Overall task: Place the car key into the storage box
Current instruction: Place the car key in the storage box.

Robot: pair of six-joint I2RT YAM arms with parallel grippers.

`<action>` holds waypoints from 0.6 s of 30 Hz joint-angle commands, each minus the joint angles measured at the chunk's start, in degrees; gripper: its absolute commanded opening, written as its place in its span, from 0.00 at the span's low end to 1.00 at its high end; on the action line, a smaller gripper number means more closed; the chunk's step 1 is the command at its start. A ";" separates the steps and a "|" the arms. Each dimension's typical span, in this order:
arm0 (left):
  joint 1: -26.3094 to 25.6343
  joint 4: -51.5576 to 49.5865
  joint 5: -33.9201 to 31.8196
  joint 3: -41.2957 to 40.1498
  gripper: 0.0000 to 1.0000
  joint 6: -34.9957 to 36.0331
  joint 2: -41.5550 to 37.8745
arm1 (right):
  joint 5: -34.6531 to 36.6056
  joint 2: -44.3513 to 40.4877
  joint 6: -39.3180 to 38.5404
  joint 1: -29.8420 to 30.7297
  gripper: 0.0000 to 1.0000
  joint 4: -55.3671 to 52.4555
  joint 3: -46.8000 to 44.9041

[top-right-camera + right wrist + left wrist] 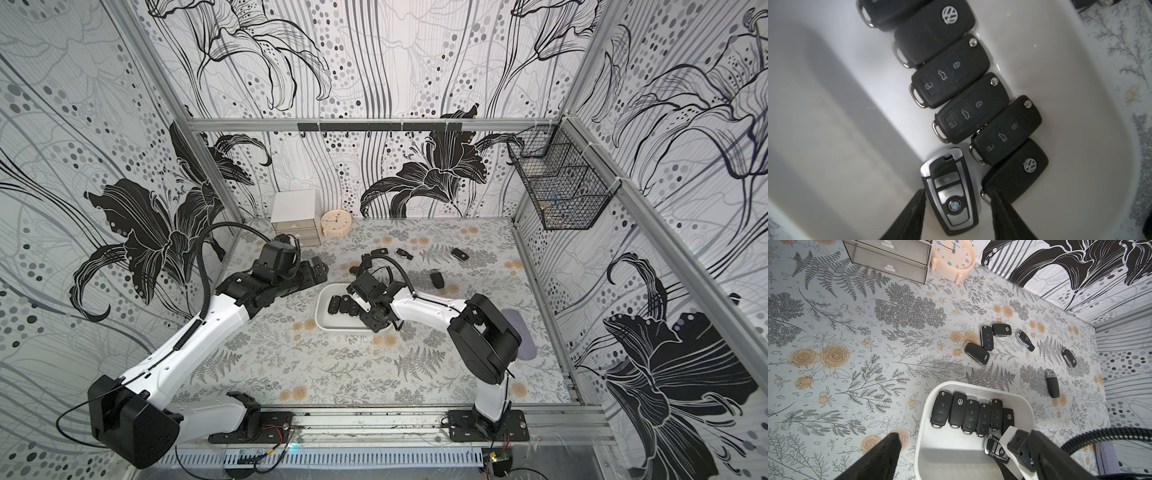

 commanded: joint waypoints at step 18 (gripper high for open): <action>0.39 7.17 -1.76 1.12 0.99 2.35 4.86 | 1.68 -12.16 16.21 -6.37 0.94 2.98 0.61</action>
